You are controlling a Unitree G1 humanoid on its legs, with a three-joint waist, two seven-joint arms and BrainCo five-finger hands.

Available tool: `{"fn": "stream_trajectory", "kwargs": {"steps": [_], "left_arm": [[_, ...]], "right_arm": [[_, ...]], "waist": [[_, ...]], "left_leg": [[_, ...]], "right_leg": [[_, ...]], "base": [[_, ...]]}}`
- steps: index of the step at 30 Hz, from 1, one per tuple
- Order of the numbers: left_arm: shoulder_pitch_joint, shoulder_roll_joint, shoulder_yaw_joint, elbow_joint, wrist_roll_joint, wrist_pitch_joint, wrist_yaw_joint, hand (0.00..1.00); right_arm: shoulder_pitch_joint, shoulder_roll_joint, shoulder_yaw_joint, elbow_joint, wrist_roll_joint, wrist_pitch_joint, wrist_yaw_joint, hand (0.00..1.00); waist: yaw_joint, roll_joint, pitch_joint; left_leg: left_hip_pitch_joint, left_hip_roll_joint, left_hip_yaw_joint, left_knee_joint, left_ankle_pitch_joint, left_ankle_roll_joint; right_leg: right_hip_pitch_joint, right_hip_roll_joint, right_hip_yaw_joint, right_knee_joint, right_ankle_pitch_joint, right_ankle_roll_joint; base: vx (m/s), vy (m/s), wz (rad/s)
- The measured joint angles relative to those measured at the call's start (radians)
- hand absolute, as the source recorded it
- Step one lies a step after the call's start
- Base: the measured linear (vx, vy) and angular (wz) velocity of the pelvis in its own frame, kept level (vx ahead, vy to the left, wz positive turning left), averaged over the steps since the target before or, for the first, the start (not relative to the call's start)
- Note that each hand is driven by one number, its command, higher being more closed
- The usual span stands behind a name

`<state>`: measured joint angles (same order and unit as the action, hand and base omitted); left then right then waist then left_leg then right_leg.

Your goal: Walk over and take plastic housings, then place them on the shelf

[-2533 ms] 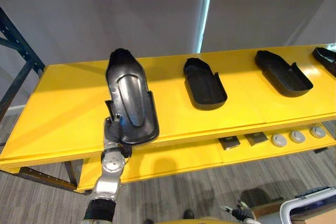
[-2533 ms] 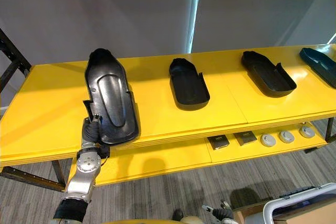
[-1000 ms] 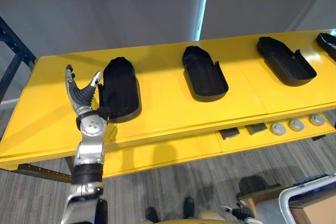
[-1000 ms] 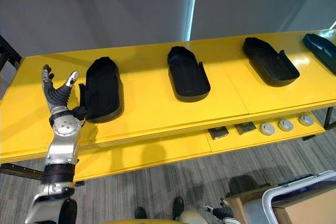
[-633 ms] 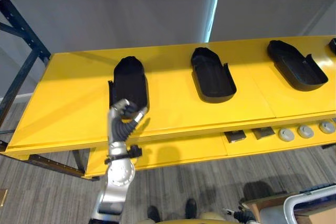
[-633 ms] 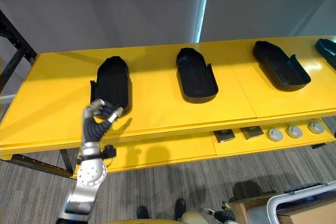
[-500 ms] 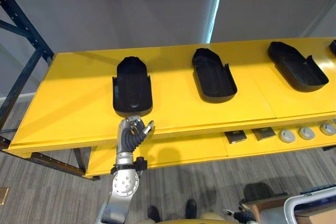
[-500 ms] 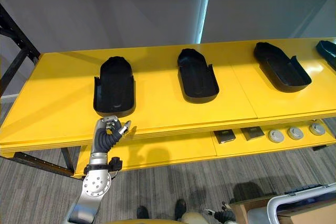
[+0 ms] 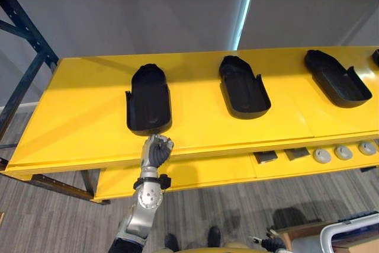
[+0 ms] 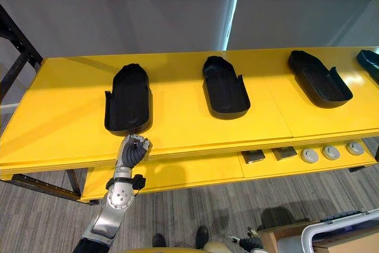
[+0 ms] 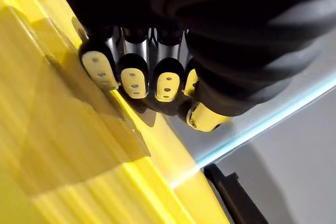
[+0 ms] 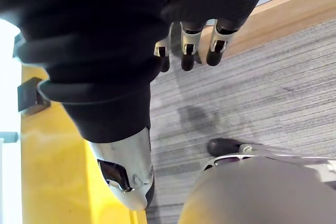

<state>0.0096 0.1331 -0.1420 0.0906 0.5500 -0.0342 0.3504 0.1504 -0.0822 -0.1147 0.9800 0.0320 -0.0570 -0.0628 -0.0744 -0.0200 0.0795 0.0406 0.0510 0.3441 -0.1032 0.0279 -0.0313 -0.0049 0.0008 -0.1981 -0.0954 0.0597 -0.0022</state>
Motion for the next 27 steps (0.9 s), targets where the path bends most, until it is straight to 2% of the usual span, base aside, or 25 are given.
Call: {"fn": "stream_trajectory", "kwargs": {"steps": [5, 18, 27], "left_arm": [[-0.013, 0.007, 0.031, 0.007, 0.012, 0.018, 0.001, 1.00], [-0.121, 0.010, 0.111, 0.102, 0.011, 0.052, 0.002, 1.00], [-0.157, 0.010, 0.116, 0.138, 0.009, 0.054, 0.002, 1.00]], "right_arm": [[-0.005, 0.005, 0.000, -0.015, -0.005, 0.003, 0.001, 0.00], [-0.007, 0.005, 0.000, -0.024, -0.012, 0.009, 0.003, 0.00], [-0.009, 0.005, 0.000, -0.025, -0.032, 0.009, 0.009, 0.00]], "waist": [[-0.023, 0.000, 0.000], [-0.024, 0.001, 0.000], [-0.028, 0.001, 0.000]], "left_leg": [[-0.002, 0.000, 0.013, 0.000, 0.000, 0.000], [-0.012, -0.001, 0.015, 0.000, 0.000, 0.000], [-0.011, -0.002, 0.014, 0.000, 0.000, 0.000]], "right_leg": [[-0.007, 0.001, 0.013, -0.003, 0.005, -0.001], [-0.018, 0.000, 0.015, -0.003, 0.010, 0.000], [-0.018, 0.000, 0.014, -0.003, 0.010, 0.000]], "base": [[-0.01, 0.003, -0.09], [0.00, 0.001, 0.00], [0.00, 0.000, 0.00]]}}
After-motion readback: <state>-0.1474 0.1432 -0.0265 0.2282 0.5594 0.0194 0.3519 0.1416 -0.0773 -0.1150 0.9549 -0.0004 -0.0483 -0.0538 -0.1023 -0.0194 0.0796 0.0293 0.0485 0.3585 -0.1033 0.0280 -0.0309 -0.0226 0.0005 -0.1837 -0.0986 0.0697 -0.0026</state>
